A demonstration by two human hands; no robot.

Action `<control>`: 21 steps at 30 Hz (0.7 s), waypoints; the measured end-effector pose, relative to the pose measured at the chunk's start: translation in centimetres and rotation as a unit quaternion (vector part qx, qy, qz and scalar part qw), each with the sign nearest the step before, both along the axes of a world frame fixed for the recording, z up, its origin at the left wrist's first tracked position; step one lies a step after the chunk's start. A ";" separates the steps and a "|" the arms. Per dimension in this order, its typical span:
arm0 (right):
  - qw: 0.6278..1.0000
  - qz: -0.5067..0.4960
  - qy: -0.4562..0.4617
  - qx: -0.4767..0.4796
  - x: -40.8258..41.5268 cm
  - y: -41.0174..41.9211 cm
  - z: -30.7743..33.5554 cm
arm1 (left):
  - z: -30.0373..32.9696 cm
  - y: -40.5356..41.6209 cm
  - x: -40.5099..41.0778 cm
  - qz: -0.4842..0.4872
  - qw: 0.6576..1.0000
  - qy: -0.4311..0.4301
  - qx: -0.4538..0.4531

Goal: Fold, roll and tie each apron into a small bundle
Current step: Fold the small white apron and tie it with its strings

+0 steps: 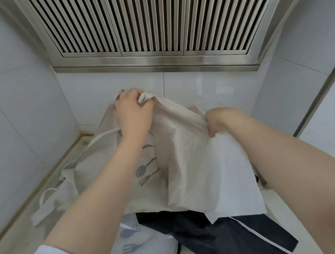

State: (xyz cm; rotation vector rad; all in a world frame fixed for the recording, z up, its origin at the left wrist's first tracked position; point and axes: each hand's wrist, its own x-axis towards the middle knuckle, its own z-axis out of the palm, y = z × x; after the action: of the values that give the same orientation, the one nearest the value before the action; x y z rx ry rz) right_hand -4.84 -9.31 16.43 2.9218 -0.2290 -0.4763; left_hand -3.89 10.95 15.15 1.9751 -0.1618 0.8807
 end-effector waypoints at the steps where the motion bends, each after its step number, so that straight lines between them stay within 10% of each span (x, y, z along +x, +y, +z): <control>1: 0.999 -0.011 -0.044 -0.025 0.1 -0.1 -0.6 | -0.8 -0.3 1.0 0.013 0.998 0.031 0.055; 4: 0.993 -0.014 -0.081 -0.081 1.4 -1.6 -3.2 | -3.9 -1.0 3.8 0.033 0.990 0.093 0.105; 10: 0.987 -0.028 0.145 -0.057 6.1 -4.8 -3.6 | -5.5 -3.3 8.0 0.060 0.989 0.078 0.106; 15: 0.969 -0.019 -0.246 0.022 11.5 -6.1 -5.6 | -9.2 -6.6 10.4 -0.002 0.953 0.252 0.169; 21: 0.939 0.146 -0.200 0.237 11.6 -4.7 -13.6 | -16.3 -3.8 8.0 -0.172 0.917 0.234 0.272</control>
State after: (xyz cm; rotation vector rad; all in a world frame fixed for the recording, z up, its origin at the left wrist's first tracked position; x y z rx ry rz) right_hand 6.73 -13.97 2.85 3.4127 0.3179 0.1394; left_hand 4.06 7.12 -1.12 2.5073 -0.5008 0.1127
